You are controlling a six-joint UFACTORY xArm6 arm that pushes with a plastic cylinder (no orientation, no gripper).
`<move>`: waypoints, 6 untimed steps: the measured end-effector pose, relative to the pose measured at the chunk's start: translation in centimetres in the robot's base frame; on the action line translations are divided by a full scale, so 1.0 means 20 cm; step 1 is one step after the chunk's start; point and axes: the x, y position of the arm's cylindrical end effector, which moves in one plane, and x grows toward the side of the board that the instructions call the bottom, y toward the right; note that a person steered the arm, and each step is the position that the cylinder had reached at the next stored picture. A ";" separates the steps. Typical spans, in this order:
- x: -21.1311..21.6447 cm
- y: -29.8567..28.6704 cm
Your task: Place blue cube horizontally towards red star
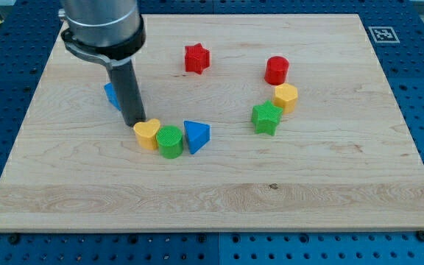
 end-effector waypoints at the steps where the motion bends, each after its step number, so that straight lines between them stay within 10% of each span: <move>1: -0.09 -0.08; 6: -0.65 -0.12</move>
